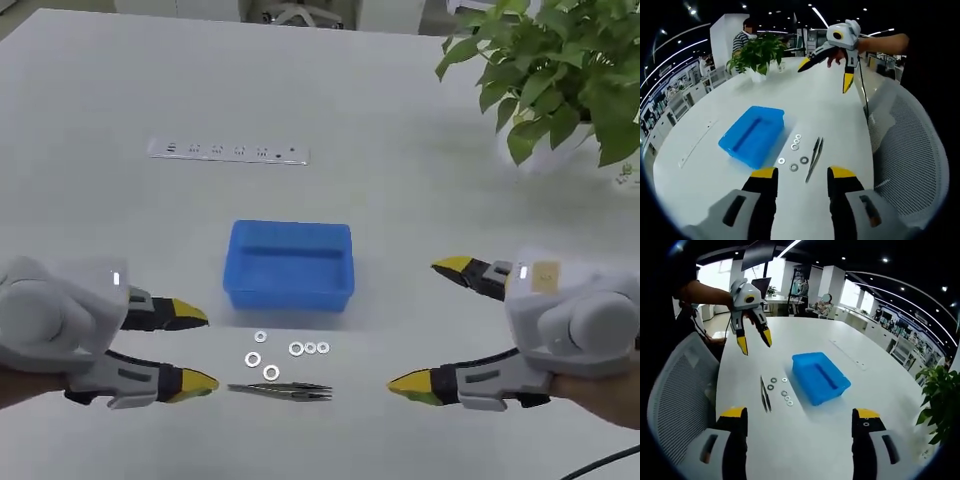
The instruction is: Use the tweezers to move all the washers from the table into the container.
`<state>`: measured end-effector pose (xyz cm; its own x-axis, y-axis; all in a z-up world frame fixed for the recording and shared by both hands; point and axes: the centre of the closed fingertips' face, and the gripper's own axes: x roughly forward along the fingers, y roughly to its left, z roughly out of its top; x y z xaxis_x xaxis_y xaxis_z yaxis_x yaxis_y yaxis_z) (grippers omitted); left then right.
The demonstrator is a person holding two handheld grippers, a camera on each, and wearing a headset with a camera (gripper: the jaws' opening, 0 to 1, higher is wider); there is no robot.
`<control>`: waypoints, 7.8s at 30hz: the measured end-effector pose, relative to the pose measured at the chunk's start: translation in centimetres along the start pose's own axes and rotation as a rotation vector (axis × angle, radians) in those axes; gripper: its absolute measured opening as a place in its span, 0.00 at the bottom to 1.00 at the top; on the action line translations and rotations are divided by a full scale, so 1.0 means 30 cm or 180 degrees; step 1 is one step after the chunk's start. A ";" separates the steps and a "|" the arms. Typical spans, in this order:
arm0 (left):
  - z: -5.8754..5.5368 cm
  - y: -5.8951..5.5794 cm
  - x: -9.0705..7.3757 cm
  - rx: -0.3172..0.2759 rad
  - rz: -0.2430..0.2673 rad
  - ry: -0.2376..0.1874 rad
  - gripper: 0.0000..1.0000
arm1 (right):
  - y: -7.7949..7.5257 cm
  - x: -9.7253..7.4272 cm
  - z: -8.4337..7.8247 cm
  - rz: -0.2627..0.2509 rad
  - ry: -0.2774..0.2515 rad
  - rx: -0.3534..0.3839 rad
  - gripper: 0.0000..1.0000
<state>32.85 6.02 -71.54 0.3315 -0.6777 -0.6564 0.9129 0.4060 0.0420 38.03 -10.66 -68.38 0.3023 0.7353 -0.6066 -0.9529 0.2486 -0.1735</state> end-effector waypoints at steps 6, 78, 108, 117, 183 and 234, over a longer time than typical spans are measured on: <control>-0.024 0.002 0.030 0.0101 -0.0094 0.0110 0.37 | 0.006 0.021 -0.008 0.0101 0.0045 -0.0075 0.83; -0.185 -0.022 0.234 0.0324 -0.0700 0.0595 0.07 | 0.294 0.406 -0.141 0.1384 0.0484 -0.0583 0.16; 0.010 -0.072 0.140 0.0511 -0.0678 0.0271 0.05 | 0.308 0.411 -0.108 0.1306 0.0470 -0.0605 0.12; 0.100 -0.079 0.105 0.0606 -0.0700 0.0142 0.05 | 0.318 0.401 -0.072 0.1263 0.0345 -0.0512 0.11; 0.218 -0.149 0.156 0.0754 -0.0941 -0.0062 0.06 | 0.351 0.388 -0.034 0.1195 0.0136 -0.0393 0.13; 0.325 -0.069 0.200 0.0859 -0.0890 -0.0197 0.05 | 0.069 0.210 -0.106 0.0151 0.0038 0.0548 0.91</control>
<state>35.27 -4.88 -68.22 0.0673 -0.7784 -0.6242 0.9971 0.0302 0.0698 37.90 -7.52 -75.02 0.2557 0.7415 -0.6203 -0.9478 0.3187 -0.0097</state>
